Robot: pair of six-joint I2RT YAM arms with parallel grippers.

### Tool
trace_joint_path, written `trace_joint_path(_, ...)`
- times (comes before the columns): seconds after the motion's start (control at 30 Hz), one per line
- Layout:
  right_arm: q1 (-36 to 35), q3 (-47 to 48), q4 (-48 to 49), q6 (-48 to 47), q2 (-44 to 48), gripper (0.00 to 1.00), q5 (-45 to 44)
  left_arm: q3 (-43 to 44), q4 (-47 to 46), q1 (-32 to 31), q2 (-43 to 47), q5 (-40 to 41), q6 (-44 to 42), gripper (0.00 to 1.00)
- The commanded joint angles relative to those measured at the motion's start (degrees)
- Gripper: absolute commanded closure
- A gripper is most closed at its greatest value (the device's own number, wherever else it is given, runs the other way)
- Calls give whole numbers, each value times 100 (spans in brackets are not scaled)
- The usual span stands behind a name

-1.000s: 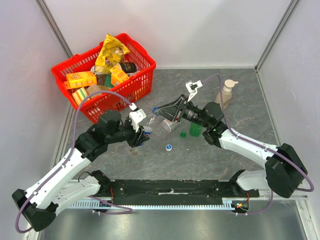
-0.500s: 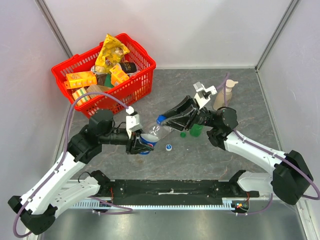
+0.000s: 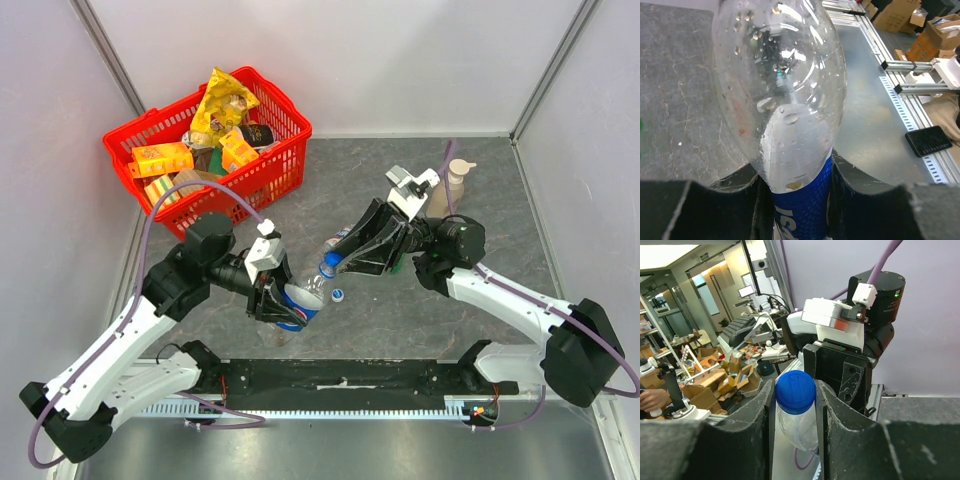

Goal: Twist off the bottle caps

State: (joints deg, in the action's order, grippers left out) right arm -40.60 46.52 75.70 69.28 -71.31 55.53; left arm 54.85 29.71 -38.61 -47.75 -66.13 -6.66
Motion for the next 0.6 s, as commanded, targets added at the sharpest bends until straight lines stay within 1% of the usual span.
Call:
trace_joint_path(0.0, 34, 111, 2045, 244, 3, 100, 283, 360, -800, -50, 64, -876, 94, 98)
trace_joint_path(0.2, 26, 76, 1966, 218, -23, 100, 178, 263, -801, -41, 125, -673, 94, 98)
trace_joint_path(0.3, 26, 85, 1616, -36, 12, 100, 90, 202, -783, -50, 186, -621, 94, 98)
trace_joint_path(0.37, 26, 59, 1265, -325, 99, 100, 2, 149, -748, -41, 248, -594, 77, 98)
trace_joint_path(0.53, 43, -47, 25, -1187, 494, 100, -428, 8, -739, -41, 529, -445, 33, 98)
trace_joint_path(0.57, 61, -73, -342, -1380, 573, 100, -577, -9, -739, -41, 608, -410, 15, 98)
